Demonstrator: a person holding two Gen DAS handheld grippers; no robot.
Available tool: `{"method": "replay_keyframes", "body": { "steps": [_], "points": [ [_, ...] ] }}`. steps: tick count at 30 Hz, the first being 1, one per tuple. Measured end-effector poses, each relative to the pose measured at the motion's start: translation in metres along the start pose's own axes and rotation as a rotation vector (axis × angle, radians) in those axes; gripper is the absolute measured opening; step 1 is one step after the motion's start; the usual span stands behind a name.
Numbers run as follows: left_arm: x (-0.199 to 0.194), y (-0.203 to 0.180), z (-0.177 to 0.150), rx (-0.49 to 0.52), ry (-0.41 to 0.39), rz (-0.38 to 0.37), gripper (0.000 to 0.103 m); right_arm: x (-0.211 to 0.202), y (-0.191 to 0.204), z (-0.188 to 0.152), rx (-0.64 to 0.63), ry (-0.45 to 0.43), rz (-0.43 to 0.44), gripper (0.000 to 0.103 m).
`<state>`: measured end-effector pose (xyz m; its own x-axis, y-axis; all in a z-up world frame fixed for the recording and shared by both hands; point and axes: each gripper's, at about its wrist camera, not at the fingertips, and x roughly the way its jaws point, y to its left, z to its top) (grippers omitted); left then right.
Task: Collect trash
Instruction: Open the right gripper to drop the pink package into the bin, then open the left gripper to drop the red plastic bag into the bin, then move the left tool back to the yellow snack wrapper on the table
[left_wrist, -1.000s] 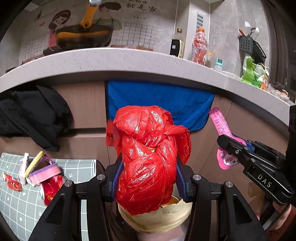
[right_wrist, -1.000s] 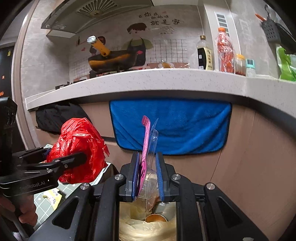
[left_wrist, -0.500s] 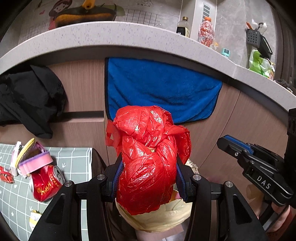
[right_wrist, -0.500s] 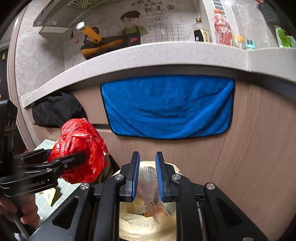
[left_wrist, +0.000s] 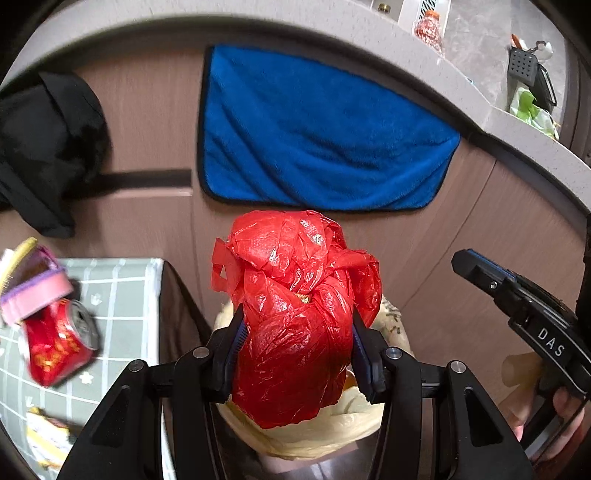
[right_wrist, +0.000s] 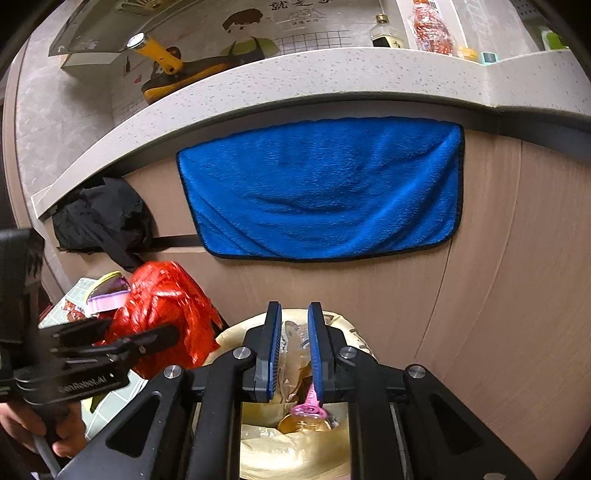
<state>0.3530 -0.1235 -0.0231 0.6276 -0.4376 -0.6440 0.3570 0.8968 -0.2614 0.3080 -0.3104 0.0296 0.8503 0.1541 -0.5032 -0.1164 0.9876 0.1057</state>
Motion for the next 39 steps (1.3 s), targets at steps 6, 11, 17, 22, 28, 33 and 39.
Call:
{"method": "replay_keyframes", "body": {
  "steps": [6,11,17,22,28,33,39],
  "points": [
    [0.027,0.004,-0.003,-0.033,0.085,-0.076,0.056,0.004,-0.01,-0.005,0.038,0.017,-0.01,0.014],
    [0.032,0.006,-0.004,-0.036,0.096,-0.061,0.058,0.002,-0.014,-0.01,0.055,0.028,-0.014,0.014],
    [0.011,0.018,0.002,-0.068,0.043,-0.053,0.059,-0.002,-0.013,-0.011,0.067,0.03,-0.008,0.014],
    [-0.027,0.034,0.0,-0.035,-0.017,0.046,0.059,-0.007,-0.002,-0.011,0.057,0.024,0.011,0.014],
    [-0.078,0.07,-0.017,-0.07,-0.075,0.161,0.059,-0.011,0.027,-0.011,0.022,0.017,0.058,0.015],
    [-0.117,0.109,-0.031,-0.102,-0.082,0.232,0.059,-0.012,0.061,-0.013,-0.024,0.015,0.107,0.016],
    [-0.147,0.163,-0.063,-0.206,-0.053,0.263,0.058,-0.004,0.108,-0.02,-0.08,0.037,0.181,0.017]
  ]
}}
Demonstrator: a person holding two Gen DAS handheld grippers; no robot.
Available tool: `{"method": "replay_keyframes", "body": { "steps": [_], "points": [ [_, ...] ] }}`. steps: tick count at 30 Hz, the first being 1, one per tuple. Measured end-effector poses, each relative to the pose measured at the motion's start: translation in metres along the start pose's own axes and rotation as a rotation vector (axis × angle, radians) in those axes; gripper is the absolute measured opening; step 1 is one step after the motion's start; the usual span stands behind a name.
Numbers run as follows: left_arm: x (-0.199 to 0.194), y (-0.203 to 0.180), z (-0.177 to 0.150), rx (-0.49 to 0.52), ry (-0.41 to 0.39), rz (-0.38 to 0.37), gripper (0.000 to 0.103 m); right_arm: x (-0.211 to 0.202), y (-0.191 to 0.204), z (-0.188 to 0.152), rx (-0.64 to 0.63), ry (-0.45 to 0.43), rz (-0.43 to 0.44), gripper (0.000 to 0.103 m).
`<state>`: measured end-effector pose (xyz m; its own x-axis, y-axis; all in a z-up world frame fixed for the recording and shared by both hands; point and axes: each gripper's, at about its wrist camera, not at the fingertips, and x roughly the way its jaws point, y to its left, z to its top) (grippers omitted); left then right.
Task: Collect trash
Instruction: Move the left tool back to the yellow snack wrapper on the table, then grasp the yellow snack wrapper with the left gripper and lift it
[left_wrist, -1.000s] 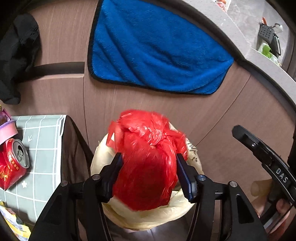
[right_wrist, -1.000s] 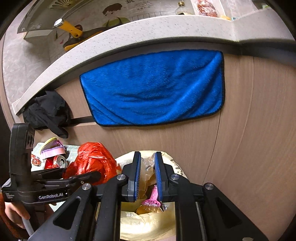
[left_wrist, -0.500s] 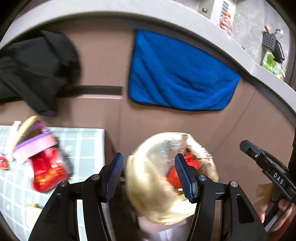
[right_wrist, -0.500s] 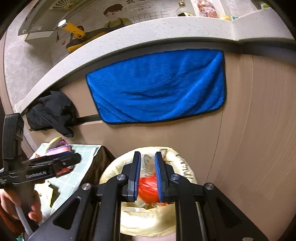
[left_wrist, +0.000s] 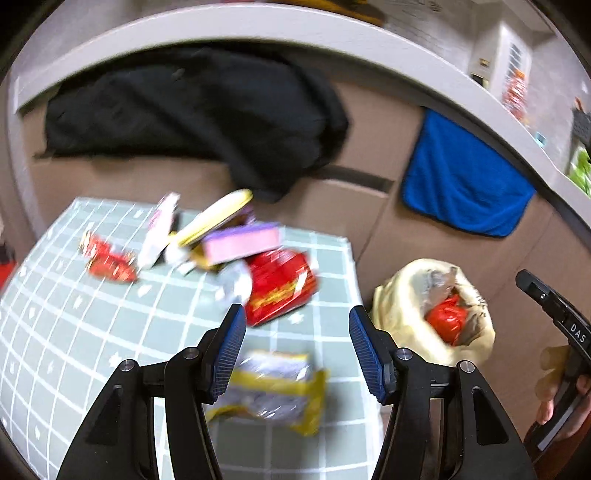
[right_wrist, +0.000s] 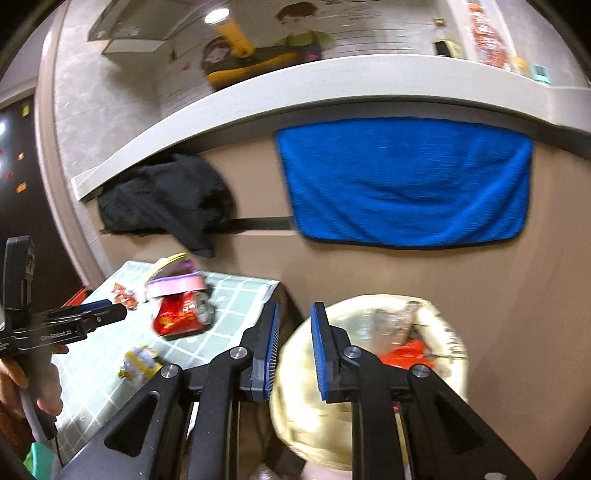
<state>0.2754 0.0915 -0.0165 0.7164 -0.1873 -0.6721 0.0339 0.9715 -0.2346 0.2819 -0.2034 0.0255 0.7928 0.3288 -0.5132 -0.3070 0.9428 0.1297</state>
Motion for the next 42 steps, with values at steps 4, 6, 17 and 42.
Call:
{"method": "replay_keyframes", "body": {
  "steps": [4,6,17,42],
  "points": [
    [0.004,0.033,-0.02,-0.08,0.054,-0.025,0.058,0.012,0.027,-0.006,-0.032,0.022,0.041,0.017],
    [0.01,0.042,-0.029,-0.104,0.086,-0.039,0.058,0.016,0.037,-0.01,-0.042,0.034,0.055,0.017],
    [0.054,0.064,-0.052,-0.164,0.159,0.034,0.058,0.034,0.05,-0.033,-0.04,0.112,0.071,0.017],
    [-0.018,0.126,-0.049,-0.156,0.027,0.116,0.02,0.1,0.128,-0.022,-0.1,0.211,0.193,0.021]
  ]
}}
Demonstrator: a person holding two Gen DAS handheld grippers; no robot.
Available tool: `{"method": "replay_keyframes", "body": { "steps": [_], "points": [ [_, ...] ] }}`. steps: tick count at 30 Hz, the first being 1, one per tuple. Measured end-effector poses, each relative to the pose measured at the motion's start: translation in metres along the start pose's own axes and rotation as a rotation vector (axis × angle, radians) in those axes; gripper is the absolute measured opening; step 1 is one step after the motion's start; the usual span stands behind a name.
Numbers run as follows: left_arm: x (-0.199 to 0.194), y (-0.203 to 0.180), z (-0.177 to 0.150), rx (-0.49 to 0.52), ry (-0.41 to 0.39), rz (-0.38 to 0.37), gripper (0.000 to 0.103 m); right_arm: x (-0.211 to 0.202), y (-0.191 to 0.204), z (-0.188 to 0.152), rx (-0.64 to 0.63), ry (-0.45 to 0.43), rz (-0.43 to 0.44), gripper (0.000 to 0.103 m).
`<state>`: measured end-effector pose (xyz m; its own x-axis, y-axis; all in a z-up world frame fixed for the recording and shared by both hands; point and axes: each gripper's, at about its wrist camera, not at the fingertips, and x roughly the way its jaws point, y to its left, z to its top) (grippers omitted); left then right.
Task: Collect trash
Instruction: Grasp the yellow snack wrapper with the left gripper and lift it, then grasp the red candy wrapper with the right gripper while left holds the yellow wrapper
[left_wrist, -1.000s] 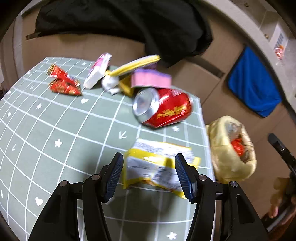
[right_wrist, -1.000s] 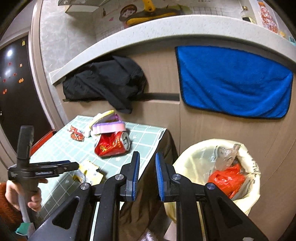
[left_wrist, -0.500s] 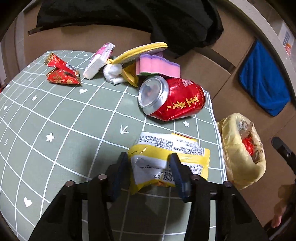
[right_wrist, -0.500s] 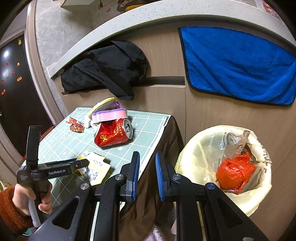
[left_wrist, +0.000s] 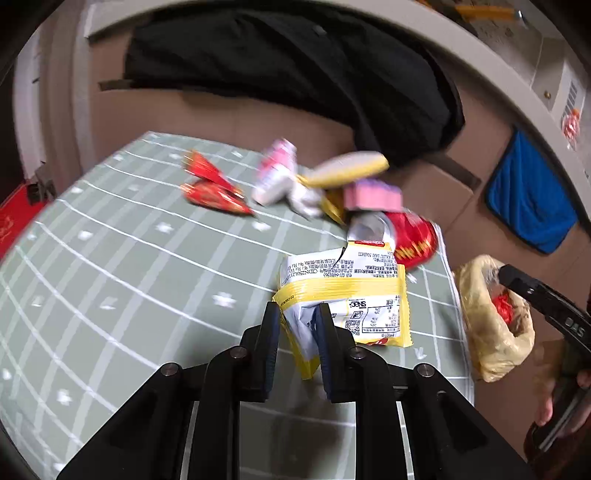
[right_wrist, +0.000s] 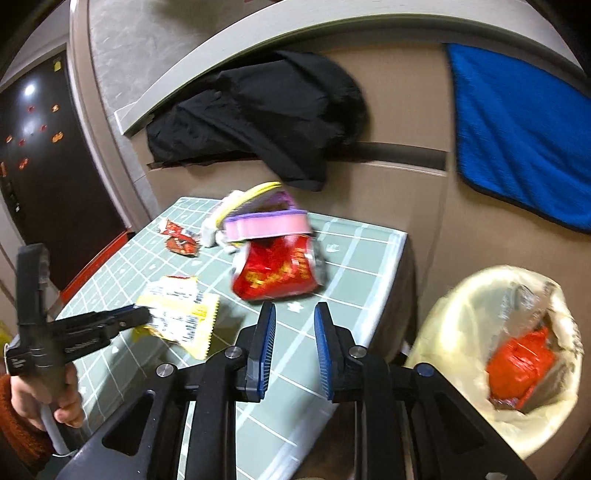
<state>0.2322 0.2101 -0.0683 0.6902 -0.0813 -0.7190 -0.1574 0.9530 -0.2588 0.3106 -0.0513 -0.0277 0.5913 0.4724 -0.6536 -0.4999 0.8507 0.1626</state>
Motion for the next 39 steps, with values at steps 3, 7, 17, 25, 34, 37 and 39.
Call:
{"method": "replay_keyframes", "body": {
  "steps": [3,7,17,25,34,37,39],
  "points": [
    [-0.021,0.028,0.006,-0.021,-0.051,0.034,0.02,0.015,0.026,0.014,-0.048,0.007,0.027,0.021],
    [-0.043,0.075,0.016,-0.096,-0.087,0.057,0.02,0.038,0.07,0.036,-0.141,-0.006,0.063,0.024],
    [-0.07,0.149,0.029,-0.176,-0.209,0.133,0.02,0.134,0.177,0.077,-0.329,0.039,0.205,0.029],
    [-0.066,0.189,0.027,-0.236,-0.209,0.152,0.02,0.218,0.207,0.089,-0.433,0.115,0.184,0.032],
    [-0.057,0.203,0.024,-0.266,-0.191,0.17,0.02,0.267,0.207,0.086,-0.407,0.217,0.194,0.036],
    [-0.056,0.2,0.025,-0.264,-0.19,0.17,0.02,0.266,0.213,0.075,-0.459,0.242,0.185,0.037],
    [-0.057,0.196,0.026,-0.261,-0.193,0.169,0.02,0.26,0.215,0.069,-0.502,0.239,0.159,0.037]
  ]
}}
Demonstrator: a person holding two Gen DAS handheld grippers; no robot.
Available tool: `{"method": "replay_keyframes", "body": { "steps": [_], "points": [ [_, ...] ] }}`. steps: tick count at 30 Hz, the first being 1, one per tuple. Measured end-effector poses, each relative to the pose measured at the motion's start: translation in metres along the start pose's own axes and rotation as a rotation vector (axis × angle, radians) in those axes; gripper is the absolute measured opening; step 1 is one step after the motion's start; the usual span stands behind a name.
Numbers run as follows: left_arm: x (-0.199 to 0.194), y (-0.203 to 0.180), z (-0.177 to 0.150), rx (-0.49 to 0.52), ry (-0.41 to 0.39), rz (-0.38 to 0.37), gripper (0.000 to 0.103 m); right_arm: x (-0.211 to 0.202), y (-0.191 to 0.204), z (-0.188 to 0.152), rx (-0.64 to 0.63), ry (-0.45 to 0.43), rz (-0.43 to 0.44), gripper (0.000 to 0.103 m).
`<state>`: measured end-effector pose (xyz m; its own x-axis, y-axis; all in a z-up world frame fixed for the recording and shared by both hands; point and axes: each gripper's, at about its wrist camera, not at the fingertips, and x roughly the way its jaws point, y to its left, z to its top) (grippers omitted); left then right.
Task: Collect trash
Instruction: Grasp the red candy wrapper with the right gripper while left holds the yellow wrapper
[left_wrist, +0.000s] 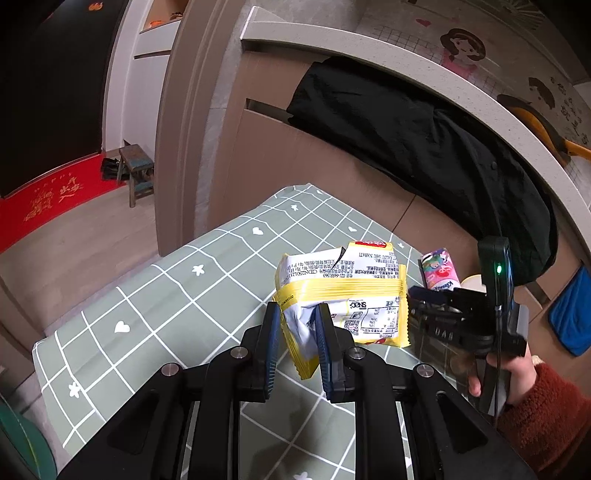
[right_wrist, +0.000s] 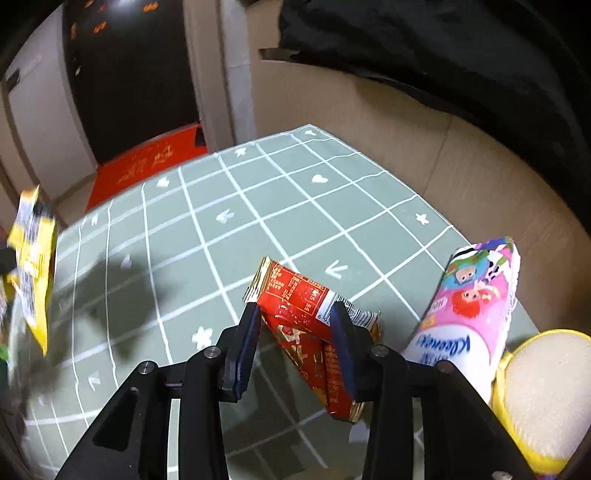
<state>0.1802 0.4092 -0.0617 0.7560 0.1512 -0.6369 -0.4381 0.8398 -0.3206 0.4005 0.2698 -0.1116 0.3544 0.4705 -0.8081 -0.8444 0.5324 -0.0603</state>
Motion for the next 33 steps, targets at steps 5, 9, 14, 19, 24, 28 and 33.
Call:
{"method": "replay_keyframes", "body": {
  "steps": [5,9,14,19,24,28,33],
  "points": [
    [-0.008,-0.009,-0.001,0.005,-0.009,-0.006,0.02,-0.015,0.003,-0.013,-0.035,0.009,-0.06,0.013],
    [-0.018,-0.019,-0.004,0.016,-0.02,-0.016,0.02,-0.042,-0.006,-0.024,0.037,-0.002,-0.02,0.004],
    [-0.028,-0.032,-0.007,0.038,-0.031,-0.034,0.02,-0.082,-0.01,-0.044,0.091,-0.027,0.022,0.003],
    [-0.031,-0.037,-0.01,0.039,-0.027,-0.041,0.02,-0.104,-0.006,-0.052,0.04,-0.069,0.054,0.014],
    [-0.032,-0.037,-0.01,0.047,-0.03,-0.029,0.019,-0.089,-0.004,-0.047,-0.009,-0.091,0.049,0.036],
    [-0.026,-0.032,-0.01,0.041,-0.022,-0.014,0.019,-0.06,-0.005,-0.037,-0.038,-0.092,0.008,0.037],
    [-0.006,-0.02,-0.008,0.022,0.011,-0.018,0.018,-0.022,-0.008,-0.022,-0.072,-0.054,-0.017,0.037]
  ]
}}
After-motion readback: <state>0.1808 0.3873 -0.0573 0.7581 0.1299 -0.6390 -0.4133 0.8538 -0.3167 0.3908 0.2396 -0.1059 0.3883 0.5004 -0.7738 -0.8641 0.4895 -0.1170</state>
